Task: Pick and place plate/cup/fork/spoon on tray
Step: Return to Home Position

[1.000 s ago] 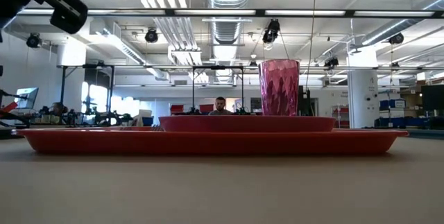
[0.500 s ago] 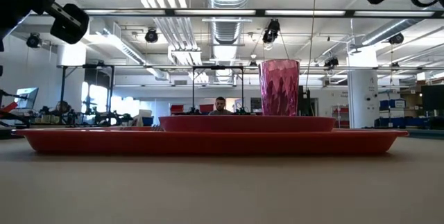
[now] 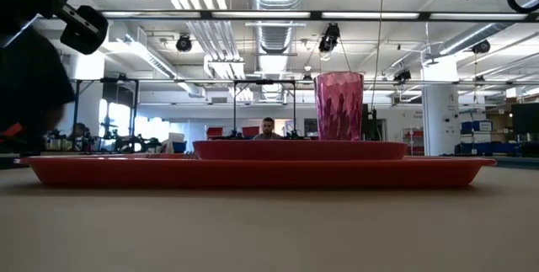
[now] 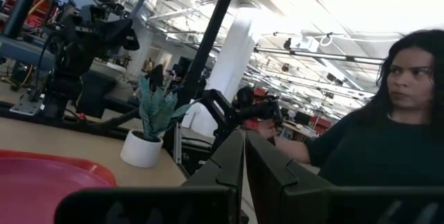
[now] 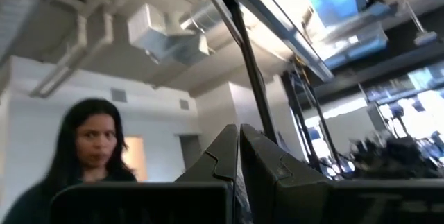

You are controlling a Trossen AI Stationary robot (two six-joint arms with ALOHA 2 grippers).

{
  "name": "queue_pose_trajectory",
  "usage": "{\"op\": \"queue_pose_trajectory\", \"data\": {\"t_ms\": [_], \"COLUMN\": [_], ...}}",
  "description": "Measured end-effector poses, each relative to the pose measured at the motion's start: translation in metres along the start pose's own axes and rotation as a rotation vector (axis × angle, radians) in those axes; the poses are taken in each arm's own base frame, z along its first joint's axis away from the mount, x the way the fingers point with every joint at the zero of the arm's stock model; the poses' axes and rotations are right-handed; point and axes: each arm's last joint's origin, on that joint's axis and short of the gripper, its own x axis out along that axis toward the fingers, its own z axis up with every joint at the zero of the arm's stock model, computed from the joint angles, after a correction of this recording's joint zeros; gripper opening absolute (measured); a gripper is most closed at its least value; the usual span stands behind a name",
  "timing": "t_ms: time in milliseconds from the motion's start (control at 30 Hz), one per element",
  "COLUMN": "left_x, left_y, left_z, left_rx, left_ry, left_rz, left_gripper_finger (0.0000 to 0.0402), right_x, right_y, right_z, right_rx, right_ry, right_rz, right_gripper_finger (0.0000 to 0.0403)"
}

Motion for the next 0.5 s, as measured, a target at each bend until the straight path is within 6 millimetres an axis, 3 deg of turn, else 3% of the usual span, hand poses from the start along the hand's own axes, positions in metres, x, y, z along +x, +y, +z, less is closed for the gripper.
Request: {"op": "queue_pose_trajectory", "data": {"t_ms": [233, 500], "left_x": [0.0, 0.0], "left_y": [0.0, 0.0], "left_z": [0.0, -0.001], "left_rx": [0.0, -0.001], "left_ry": [0.001, 0.002], "left_rz": [0.0, 0.001], "left_gripper_finger": [0.0, 0.0], "right_x": [-0.01, -0.019], "right_y": [0.011, 0.009], "right_z": [0.016, 0.01], "right_rx": [-0.065, 0.032], "right_ry": [-0.119, -0.026], "right_rz": [0.056, -0.031], "right_gripper_finger": [0.0008, 0.0008]}}
